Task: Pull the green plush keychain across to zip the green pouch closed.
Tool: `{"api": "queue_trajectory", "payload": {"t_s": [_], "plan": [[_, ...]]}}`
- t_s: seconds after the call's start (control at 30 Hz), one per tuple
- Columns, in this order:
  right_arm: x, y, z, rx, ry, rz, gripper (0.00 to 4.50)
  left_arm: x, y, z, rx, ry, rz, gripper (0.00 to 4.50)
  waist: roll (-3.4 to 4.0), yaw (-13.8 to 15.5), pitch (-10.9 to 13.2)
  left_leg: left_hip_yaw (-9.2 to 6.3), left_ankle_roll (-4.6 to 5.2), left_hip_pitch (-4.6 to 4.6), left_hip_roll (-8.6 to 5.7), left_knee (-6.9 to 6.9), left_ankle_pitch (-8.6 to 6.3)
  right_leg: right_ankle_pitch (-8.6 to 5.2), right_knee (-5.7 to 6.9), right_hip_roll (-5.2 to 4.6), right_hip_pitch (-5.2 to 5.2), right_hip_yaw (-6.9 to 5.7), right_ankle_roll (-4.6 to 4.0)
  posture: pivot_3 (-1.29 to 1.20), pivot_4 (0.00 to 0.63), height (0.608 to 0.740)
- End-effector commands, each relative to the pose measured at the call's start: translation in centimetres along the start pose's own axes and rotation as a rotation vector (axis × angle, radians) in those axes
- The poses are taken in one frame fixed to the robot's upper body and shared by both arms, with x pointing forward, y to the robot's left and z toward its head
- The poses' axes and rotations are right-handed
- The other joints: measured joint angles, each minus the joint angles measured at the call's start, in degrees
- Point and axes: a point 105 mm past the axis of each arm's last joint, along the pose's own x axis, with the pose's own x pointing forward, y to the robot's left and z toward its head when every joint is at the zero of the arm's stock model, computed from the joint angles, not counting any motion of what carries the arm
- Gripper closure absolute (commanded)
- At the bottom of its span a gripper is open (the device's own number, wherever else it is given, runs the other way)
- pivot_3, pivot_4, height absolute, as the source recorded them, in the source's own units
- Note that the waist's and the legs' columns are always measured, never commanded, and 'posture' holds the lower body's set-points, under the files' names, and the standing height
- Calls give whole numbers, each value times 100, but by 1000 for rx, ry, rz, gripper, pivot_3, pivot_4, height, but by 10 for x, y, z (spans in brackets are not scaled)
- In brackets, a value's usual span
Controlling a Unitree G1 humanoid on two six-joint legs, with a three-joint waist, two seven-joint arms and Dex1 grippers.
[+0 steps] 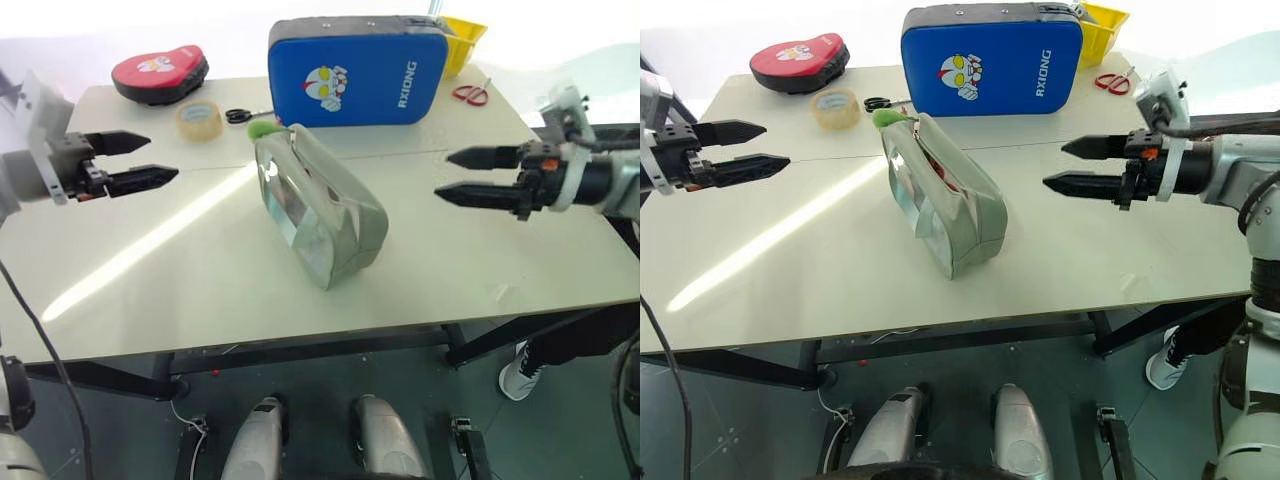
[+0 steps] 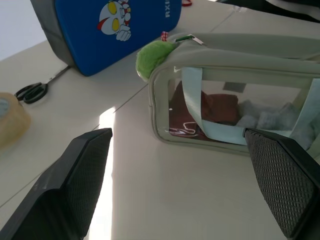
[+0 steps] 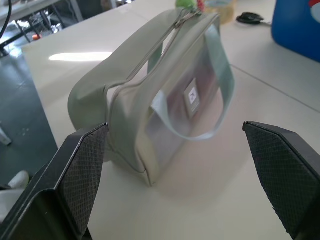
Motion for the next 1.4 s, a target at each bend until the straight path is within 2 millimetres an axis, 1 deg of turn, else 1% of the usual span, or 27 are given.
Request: {"api": "queue_trajectory", "payload": {"t_s": [0.03, 0.1, 0.33, 0.43, 0.53, 0.67, 0.77, 0.87, 0.93, 1.0, 1.1, 1.23, 1.33, 1.4], "plan": [[5, 6, 7, -54, -24, -1, 0, -3, 2, 18, 86, -45, 27, 31, 0, 11, 0, 0, 0, -4, 0, 0, 0, 5, 1, 0, -4, 0, 10, 0, 150, 740], [7, 6, 5, -61, -25, -9, 0, 1, 7, 17, 96, -46, 66, 31, 0, 19, 0, 1, -1, -9, -1, 1, 1, 10, 1, -2, -7, 1, 16, 0, 150, 740], [16, 0, 13, -113, -48, -75, 0, 7, 3, 21, 104, -70, 48, 31, -1, 22, 0, 2, -1, -9, -3, 5, 1, 10, 2, -2, -7, 2, 17, 0, 150, 740], [19, 8, 12, -115, -43, -47, 0, 9, -2, 21, 89, -85, 36, 31, -1, 15, 0, 2, -1, -9, -3, 5, 1, 10, 3, -1, -7, 2, 17, 0, 150, 740], [22, 22, 2, -130, 5, 15, 0, 14, -15, 20, 73, -91, -9, 31, -1, 18, 0, 2, -1, -10, -2, 3, 1, 10, 3, -2, -8, 3, 18, 0, 150, 740], [31, 37, -20, -137, 65, 55, 0, 32, -56, 17, 63, -77, -150, 31, -3, 33, 0, 2, 0, -10, -2, 6, 1, 10, 3, -2, -5, 3, 18, 0, 150, 740], [38, 36, -30, -149, 80, 29, 0, 40, -86, 17, 76, -71, -258, 31, -3, 33, 0, 1, 0, -9, -2, 15, 1, 10, 5, -3, 0, 4, 17, 0, 150, 740], [44, 29, -31, -150, 64, -22, 0, 41, -106, 16, 85, -60, -334, 31, -3, 19, 0, 1, 0, -7, -2, 14, 1, 9, 4, -3, 0, 4, 16, 0, 150, 740], [48, 25, -31, -148, 57, -50, 0, 42, -113, 15, 98, -52, -363, 31, -3, 9, 0, 2, 0, -6, -2, 12, 1, 10, 5, -2, -1, 4, 17, 0, 150, 740], [51, 27, -32, -148, 53, -48, 0, 41, -115, 18, 106, -52, -372, 31, -3, 23, 0, 2, 0, -6, -2, 12, 1, 10, 6, -2, -1, 4, 16, 0, 150, 740], [53, 32, -33, -137, 48, -29, 0, 39, -116, 28, 108, -76, -395, 31, -3, 41, 1, 1, 0, -7, -2, 14, 1, 10, 4, -1, 1, 4, 16, 0, 150, 740], [56, 38, -38, -130, 56, -1, 0, 39, -132, 41, 122, -105, -485, 31, -4, 65, 1, 1, 0, -6, -3, 16, 1, 9, 1, -2, 5, 3, 15, 0, 150, 740], [59, 39, -39, -126, 54, -1, 0, 38, -139, 42, 160, -84, -519, 31, -4, 50, 1, 1, 0, -5, -3, 16, 1, 9, 2, -2, 5, 4, 15, 0, 150, 740], [60, 40, -39, -125, 54, -1, 0, 37, -136, 43, 167, -80, -509, 31, -3, 32, 1, 1, 0, -5, -3, 15, 1, 9, 3, 0, 4, 4, 15, 0, 150, 740]]}}
